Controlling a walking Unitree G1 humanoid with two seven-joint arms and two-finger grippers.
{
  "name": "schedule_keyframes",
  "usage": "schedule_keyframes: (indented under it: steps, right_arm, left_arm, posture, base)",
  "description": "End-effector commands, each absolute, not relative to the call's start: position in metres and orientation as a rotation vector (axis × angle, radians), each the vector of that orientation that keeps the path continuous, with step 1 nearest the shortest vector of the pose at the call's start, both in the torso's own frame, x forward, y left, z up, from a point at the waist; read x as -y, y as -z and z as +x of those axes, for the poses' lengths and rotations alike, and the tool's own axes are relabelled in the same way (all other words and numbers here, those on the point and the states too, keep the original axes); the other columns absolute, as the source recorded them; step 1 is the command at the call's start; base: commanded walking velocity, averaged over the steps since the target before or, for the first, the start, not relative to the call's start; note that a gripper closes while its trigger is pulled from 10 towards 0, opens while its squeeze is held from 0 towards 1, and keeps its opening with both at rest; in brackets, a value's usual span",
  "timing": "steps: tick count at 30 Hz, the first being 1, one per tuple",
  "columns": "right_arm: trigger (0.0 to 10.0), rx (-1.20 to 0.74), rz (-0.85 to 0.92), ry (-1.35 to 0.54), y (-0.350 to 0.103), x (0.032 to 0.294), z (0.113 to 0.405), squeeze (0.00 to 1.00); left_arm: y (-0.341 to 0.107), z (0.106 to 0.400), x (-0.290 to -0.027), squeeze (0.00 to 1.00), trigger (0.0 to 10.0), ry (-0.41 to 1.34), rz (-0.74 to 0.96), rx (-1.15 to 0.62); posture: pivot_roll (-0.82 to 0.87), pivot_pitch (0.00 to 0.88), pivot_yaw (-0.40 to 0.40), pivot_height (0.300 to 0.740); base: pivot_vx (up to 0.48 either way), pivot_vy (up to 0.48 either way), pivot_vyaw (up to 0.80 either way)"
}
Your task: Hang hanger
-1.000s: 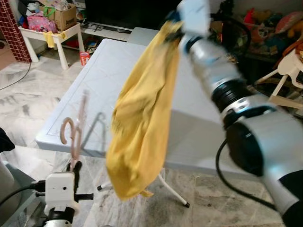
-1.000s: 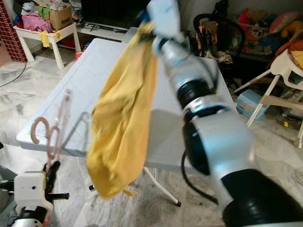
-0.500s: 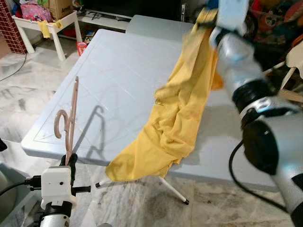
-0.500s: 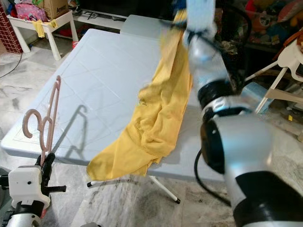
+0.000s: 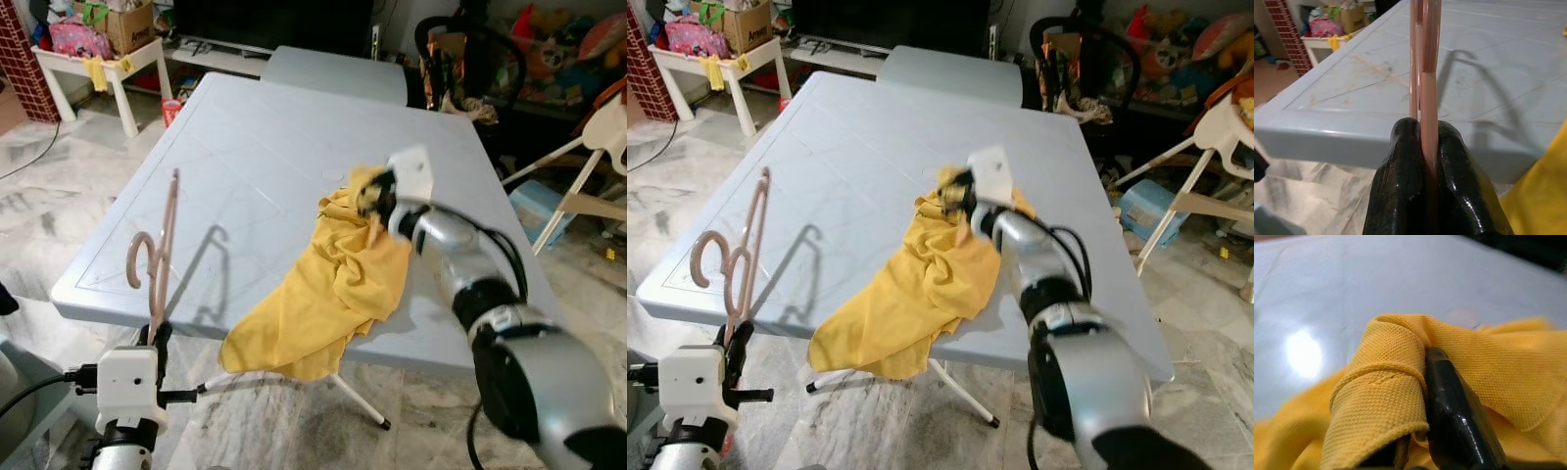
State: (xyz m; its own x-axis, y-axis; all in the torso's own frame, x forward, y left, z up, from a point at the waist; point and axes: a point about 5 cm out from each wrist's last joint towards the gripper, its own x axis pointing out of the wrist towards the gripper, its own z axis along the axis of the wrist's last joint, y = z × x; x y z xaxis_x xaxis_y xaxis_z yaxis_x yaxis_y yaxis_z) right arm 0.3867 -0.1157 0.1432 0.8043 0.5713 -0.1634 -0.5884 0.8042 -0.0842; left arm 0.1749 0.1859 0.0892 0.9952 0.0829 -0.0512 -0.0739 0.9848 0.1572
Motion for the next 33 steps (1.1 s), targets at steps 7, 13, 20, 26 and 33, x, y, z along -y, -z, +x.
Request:
schedule_keyframes:
  steps: [7,13,20,26,33]
  right_arm:
    - [10.0,-0.119,-0.295,-0.783,-0.143,0.116,0.376,1.0]
    - [10.0,-0.063,-0.505,-0.803,-0.149,0.123,0.373,1.0]
    - [10.0,-0.06,-0.639,-0.686,-0.15,0.14,0.377,1.0]
    - [10.0,-0.05,-0.772,-0.657,-0.146,0.152,0.374,1.0]
    - [10.0,-0.081,-0.912,-0.678,-0.147,0.168,0.373,1.0]
  left_arm:
    - [-0.084,0.183,-0.179,0.0,10.0,-0.031,0.14,-0.082]
    - [-0.083,0.186,-0.177,0.0,10.0,-0.014,0.134,-0.081]
    - [-0.081,0.184,-0.17,0.0,10.0,0.067,0.081,-0.1]
    - [-0.078,0.185,-0.167,0.0,10.0,0.119,0.068,-0.113]
    - [-0.079,0.189,-0.168,0.0,10.0,0.117,0.08,-0.108]
  posture:
    - [0.09,0.007,-0.084,0.74]
    - [0.08,0.001,-0.083,0.74]
    - [0.08,0.0,-0.082,0.74]
    - [0.08,0.0,-0.077,0.74]
    - [0.06,0.0,-0.068,0.74]
  base:
    - [0.0,0.0,0.0]
    - [0.0,0.0,0.0]
    - [0.0,0.0,0.0]
    - [0.0,0.0,0.0]
    - [0.0,0.0,0.0]
